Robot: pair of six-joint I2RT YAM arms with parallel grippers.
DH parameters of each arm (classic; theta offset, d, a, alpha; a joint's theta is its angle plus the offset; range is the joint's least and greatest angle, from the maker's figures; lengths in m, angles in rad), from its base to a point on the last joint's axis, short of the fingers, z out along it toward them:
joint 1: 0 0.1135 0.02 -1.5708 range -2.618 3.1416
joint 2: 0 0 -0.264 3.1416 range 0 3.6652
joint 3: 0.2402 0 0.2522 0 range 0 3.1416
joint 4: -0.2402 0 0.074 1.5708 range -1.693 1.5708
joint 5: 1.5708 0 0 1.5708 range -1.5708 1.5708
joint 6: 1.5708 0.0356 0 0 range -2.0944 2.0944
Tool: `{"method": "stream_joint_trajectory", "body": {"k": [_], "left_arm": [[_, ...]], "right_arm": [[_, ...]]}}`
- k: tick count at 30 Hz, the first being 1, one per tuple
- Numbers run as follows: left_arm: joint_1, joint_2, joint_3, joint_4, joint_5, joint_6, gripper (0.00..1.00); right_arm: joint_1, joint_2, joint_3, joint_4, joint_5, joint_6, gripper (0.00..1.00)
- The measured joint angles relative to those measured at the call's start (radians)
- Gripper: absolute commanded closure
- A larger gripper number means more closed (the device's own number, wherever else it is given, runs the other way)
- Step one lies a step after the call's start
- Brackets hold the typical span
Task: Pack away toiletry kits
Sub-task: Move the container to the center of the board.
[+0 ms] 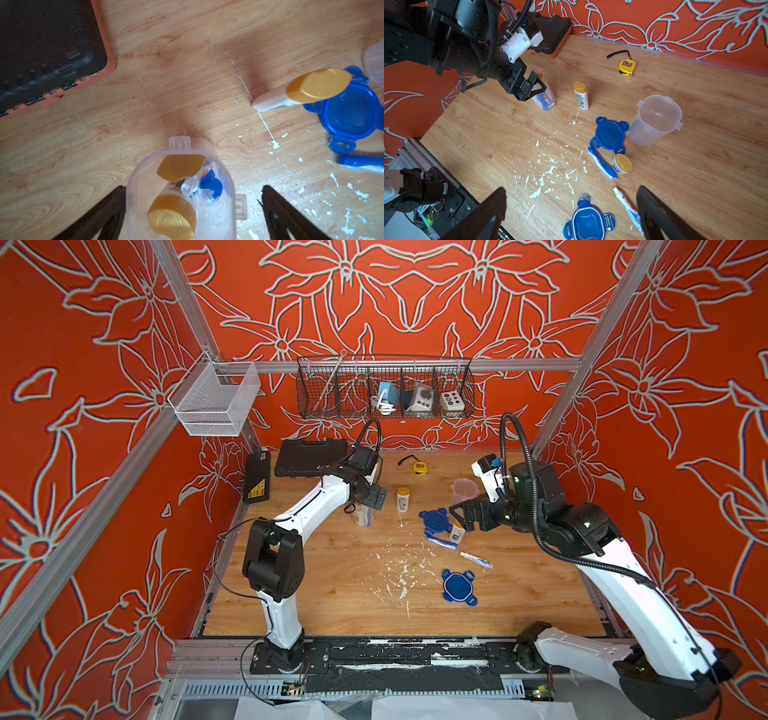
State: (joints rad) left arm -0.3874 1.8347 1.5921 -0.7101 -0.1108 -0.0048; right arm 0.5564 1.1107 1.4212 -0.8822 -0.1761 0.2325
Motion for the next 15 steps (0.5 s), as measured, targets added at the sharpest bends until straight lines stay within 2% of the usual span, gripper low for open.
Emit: {"method": "stream_joint_trajectory", "body": {"k": [3,15], "left_arm": [[0.000,0.006,0.008,-0.006,-0.002,-0.003,0.03],[-0.025,0.008,0.008,-0.015,-0.040,-0.006,0.21]], "right_arm": [[-0.002,-0.002,-0.001,0.000,0.000,0.000,0.02],[-0.007,-0.018,-0.005,0.002,0.000,0.000,0.02]]}}
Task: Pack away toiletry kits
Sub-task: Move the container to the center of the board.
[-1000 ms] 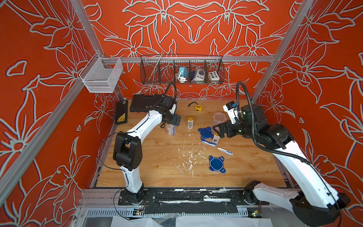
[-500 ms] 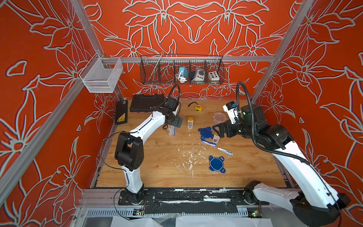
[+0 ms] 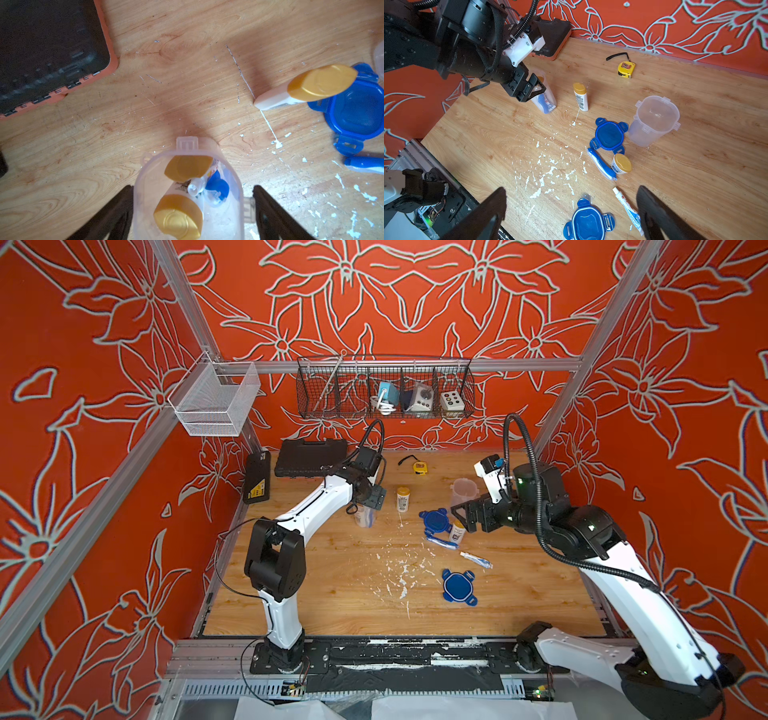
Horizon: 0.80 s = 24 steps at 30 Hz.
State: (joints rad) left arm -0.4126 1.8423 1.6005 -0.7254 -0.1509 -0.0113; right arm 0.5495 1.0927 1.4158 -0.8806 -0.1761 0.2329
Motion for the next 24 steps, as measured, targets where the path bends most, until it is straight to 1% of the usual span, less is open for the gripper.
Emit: {"method": "stream_joint_trajectory", "body": {"k": [5,11,19,24], "left_arm": [[-0.003,-0.003,-0.005,0.004,-0.006,-0.004,0.25],[-0.026,-0.021,-0.026,0.003,-0.013,-0.004,0.25],[-0.084,-0.086,-0.086,-0.042,0.003,-0.019,0.26],[-0.146,-0.135,-0.127,-0.078,0.023,-0.061,0.27]], "right_arm": [[-0.002,0.000,0.000,0.007,0.000,0.000,0.02],[-0.002,0.000,0.000,0.007,0.000,0.000,0.02],[-0.009,-0.002,-0.006,0.011,-0.001,0.002,0.02],[-0.011,-0.004,-0.011,0.014,-0.001,0.002,0.02]]}}
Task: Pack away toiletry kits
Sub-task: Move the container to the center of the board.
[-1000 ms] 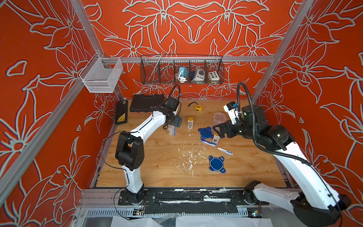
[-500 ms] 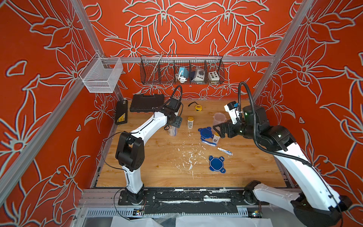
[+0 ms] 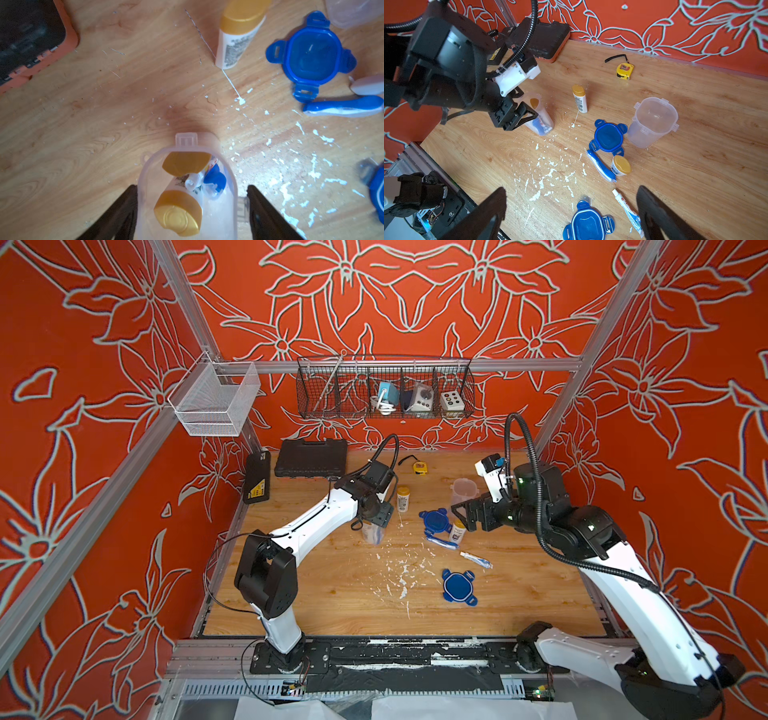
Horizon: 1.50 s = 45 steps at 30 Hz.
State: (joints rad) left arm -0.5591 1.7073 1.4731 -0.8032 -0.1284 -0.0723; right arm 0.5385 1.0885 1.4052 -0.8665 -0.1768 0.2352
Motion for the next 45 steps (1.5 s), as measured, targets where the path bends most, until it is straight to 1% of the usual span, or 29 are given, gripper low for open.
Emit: {"method": "stream_joint_trajectory", "body": {"k": [3,9,18,24,35,37,39,42,45], "left_arm": [[-0.049,-0.037,-0.032,-0.018,0.021,-0.045,0.26],[-0.135,-0.092,-0.087,-0.026,0.048,-0.140,0.22],[-0.164,-0.105,-0.095,-0.030,0.078,-0.224,0.11],[-0.181,-0.108,-0.073,-0.033,0.114,-0.255,0.07],[-0.172,-0.132,-0.034,-0.051,0.169,-0.288,0.06],[-0.146,-0.149,-0.039,-0.042,0.198,-0.283,0.06],[-0.100,-0.162,-0.047,-0.022,0.227,-0.270,0.06],[-0.047,-0.157,-0.056,0.009,0.262,-0.245,0.06],[-0.042,-0.153,-0.090,0.049,0.304,-0.232,0.06]], "right_arm": [[-0.001,-0.010,-0.016,-0.001,0.000,0.003,0.02],[-0.002,-0.031,-0.047,-0.002,0.000,0.011,0.02],[-0.003,-0.054,-0.073,-0.007,0.001,0.011,0.02],[-0.006,-0.072,-0.080,-0.014,0.001,0.011,0.02],[-0.011,-0.101,-0.102,-0.048,0.004,0.015,0.02],[-0.011,-0.119,-0.116,-0.068,0.006,0.027,0.02],[-0.012,-0.153,-0.152,-0.097,0.008,0.050,0.02],[-0.012,-0.195,-0.185,-0.150,0.018,0.079,0.02],[-0.012,-0.205,-0.186,-0.187,0.029,0.102,0.02]]}}
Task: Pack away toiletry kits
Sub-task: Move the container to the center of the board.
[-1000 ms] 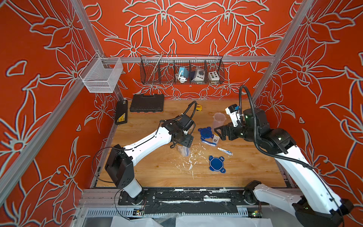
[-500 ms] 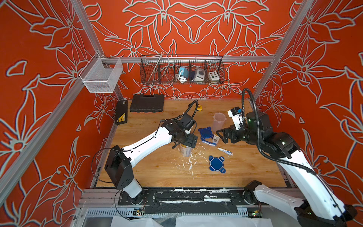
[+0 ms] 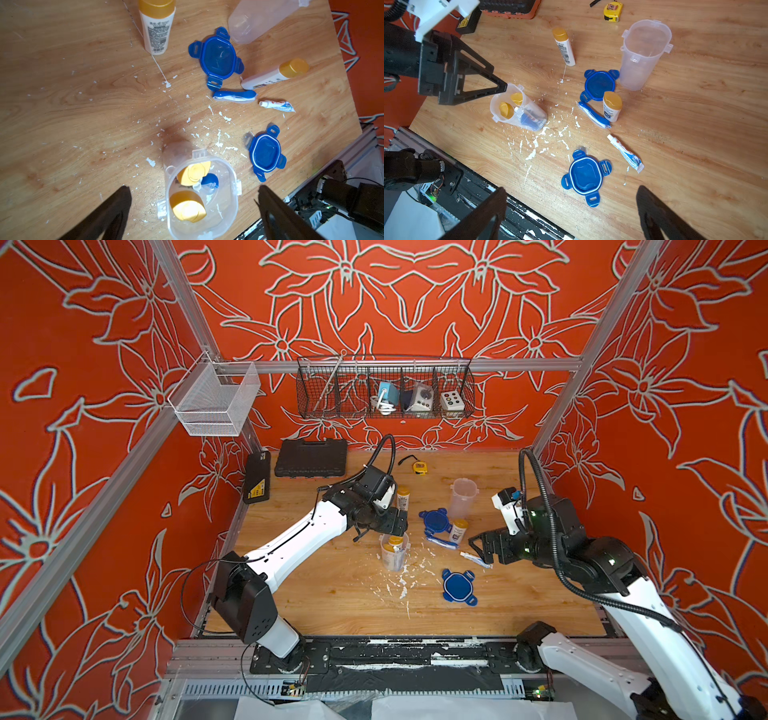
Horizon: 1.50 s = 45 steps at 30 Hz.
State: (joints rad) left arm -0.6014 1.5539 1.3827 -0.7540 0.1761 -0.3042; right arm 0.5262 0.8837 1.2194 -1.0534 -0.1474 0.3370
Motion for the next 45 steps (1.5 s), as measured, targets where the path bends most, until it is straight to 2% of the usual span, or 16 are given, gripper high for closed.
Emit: {"method": "stream_joint_trajectory", "body": {"k": [13,28,32,39,45], "left_arm": [[-0.005,-0.005,-0.138,0.089,0.114,-0.005,0.06],[-0.009,-0.117,-0.235,0.106,0.137,-0.071,0.07],[-0.013,-0.137,-0.251,0.109,0.133,-0.088,0.03],[-0.014,-0.142,-0.237,0.078,0.089,-0.086,0.02],[0.005,-0.141,-0.145,-0.008,0.062,-0.086,0.02]], "right_arm": [[-0.001,0.059,0.001,-0.016,0.015,0.017,0.02],[-0.005,0.036,0.001,-0.016,0.017,0.012,0.02],[-0.005,0.037,0.001,-0.016,0.017,0.011,0.02],[-0.008,0.038,0.000,-0.024,0.018,0.013,0.02],[-0.010,0.084,0.000,-0.070,0.021,0.029,0.02]]}}
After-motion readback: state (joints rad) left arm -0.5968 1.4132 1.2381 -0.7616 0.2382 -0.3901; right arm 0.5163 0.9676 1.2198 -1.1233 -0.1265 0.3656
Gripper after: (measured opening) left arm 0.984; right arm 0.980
